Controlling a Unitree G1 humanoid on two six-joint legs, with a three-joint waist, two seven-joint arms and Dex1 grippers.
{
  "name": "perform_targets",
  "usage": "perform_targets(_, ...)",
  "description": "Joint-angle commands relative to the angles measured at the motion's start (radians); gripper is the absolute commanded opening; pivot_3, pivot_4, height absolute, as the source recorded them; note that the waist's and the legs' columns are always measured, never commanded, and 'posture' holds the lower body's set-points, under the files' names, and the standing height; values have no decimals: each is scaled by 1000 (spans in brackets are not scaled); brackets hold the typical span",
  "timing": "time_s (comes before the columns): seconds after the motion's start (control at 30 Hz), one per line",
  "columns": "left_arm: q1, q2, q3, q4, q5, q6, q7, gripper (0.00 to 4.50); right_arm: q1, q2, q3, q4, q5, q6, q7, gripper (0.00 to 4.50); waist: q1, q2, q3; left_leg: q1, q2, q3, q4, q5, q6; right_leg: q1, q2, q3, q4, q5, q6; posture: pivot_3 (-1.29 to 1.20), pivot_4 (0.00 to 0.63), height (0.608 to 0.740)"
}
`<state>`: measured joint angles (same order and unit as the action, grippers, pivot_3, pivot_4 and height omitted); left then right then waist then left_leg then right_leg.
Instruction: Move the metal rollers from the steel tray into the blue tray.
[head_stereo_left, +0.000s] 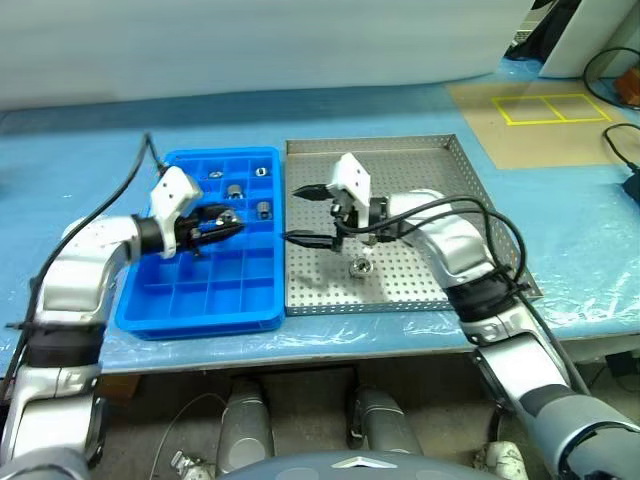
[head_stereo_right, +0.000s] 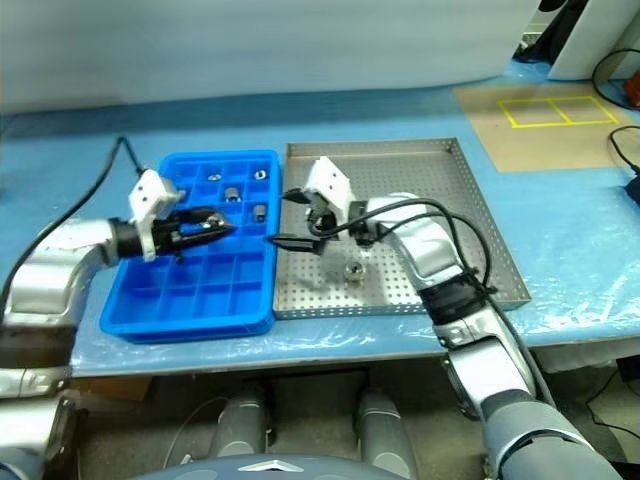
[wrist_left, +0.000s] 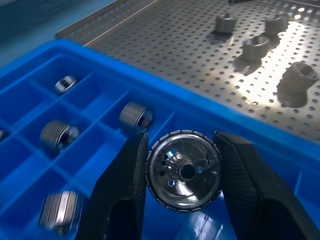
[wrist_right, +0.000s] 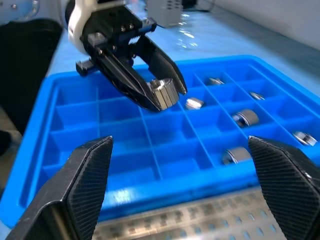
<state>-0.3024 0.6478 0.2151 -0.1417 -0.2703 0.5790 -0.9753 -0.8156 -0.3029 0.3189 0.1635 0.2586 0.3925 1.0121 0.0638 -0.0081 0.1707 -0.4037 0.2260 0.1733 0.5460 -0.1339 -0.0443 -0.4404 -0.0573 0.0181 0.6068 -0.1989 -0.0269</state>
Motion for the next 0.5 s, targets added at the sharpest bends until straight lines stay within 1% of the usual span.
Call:
perform_targets(0.03,112,13,102,-176,-66,66,68,1708,-41,33,12,47,-11,-68,51,4500,14,-1,1,0,1,-1,0,0,0,0,0,-1,0,0,0,191,150,740)
perform_targets(0.1,214,18,132,-249,-69,77,98,1708,-52,58,27,78,-20,-90,79,4500,26,-1,1,-1,1,-1,-1,0,-1,0,0,-2,0,-1,-1,212,150,740)
perform_targets(0.2,322,13,177,-323,-90,97,136,1708,-62,85,41,114,-39,-120,104,4500,45,-2,1,-1,1,-2,-1,0,-1,0,0,-3,0,-1,-1,240,150,740)
perform_targets(0.3,376,8,205,-361,-113,116,173,1708,-67,100,44,137,-53,-138,117,4500,63,-2,1,-1,1,-3,-2,0,-1,1,0,-4,0,-1,0,256,150,740)
perform_targets(0.43,418,9,231,-398,-134,132,217,1708,-63,110,53,152,-78,-162,132,4500,69,-2,1,0,1,-3,-2,0,-1,1,0,-5,1,-2,1,280,150,740)
perform_targets(0.5,428,14,233,-410,-144,145,233,1708,-59,111,54,153,-84,-166,143,4500,70,-2,1,0,1,-3,-2,0,-1,1,0,-5,1,-3,3,291,150,740)
